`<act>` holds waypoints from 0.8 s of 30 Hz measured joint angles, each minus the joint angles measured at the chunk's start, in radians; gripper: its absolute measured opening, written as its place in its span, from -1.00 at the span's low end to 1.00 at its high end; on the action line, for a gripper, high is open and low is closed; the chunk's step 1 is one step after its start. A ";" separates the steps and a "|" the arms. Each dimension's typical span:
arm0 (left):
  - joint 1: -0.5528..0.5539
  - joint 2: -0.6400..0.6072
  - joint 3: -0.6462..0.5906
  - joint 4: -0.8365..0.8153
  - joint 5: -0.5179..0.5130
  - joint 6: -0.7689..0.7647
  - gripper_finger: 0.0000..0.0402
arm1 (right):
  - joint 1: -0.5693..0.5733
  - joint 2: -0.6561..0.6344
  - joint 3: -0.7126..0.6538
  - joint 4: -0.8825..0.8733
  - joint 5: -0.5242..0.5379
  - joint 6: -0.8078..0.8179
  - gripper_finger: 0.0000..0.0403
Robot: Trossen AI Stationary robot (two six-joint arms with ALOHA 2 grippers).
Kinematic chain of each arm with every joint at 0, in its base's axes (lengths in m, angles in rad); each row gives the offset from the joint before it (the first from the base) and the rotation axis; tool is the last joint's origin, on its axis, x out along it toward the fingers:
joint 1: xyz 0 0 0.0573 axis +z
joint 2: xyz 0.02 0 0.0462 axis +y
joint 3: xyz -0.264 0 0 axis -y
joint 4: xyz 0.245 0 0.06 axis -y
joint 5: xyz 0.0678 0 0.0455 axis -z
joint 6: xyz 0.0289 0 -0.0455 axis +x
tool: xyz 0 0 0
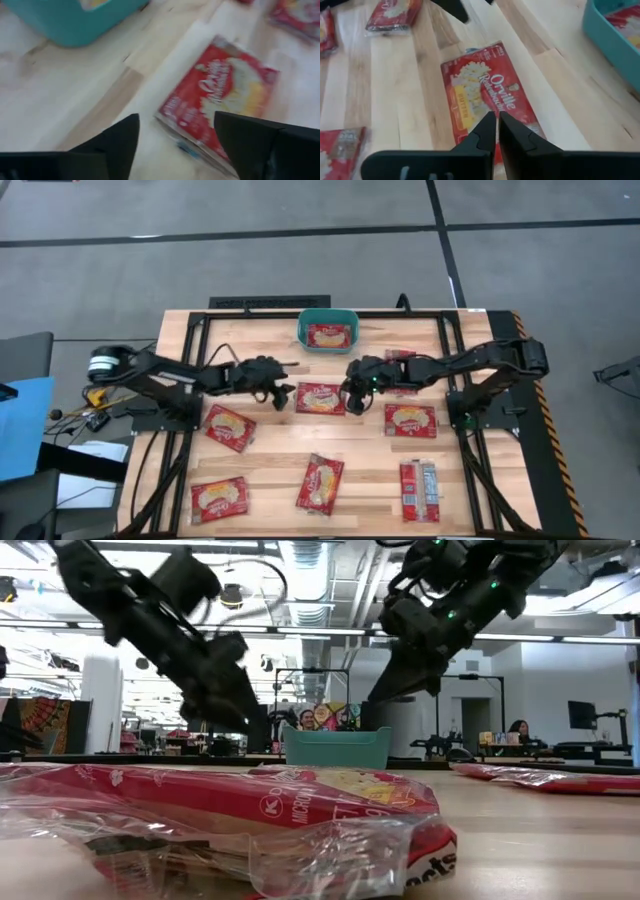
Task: Sort popcorn bags into baskets
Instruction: Put the red popcorn bag into the blue bin
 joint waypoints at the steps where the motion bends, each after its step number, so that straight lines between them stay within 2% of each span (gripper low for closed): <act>1: 0.016 0.031 0.014 -0.001 0.011 -0.008 0.30 | 0.010 -0.011 -0.002 -0.012 0.013 0.009 -0.76; 8: 0.065 0.243 0.109 -0.012 0.115 -0.004 0.39 | 0.077 -0.071 -0.011 -0.088 0.143 0.064 -0.76; 14: 0.058 0.387 0.183 -0.001 0.187 0.036 0.28 | 0.119 -0.079 -0.011 -0.092 0.194 0.079 -0.76; 16: 0.053 0.418 0.198 0.009 0.189 0.052 0.16 | 0.125 -0.077 -0.011 -0.095 0.195 0.082 -0.76; 19: 0.048 0.454 0.217 0.010 0.190 0.070 -0.13 | 0.135 -0.076 -0.011 -0.095 0.198 0.087 -0.76; 24: 0.035 0.478 0.230 0.018 0.187 0.092 -0.81 | 0.153 -0.076 -0.011 -0.117 0.247 0.107 -0.76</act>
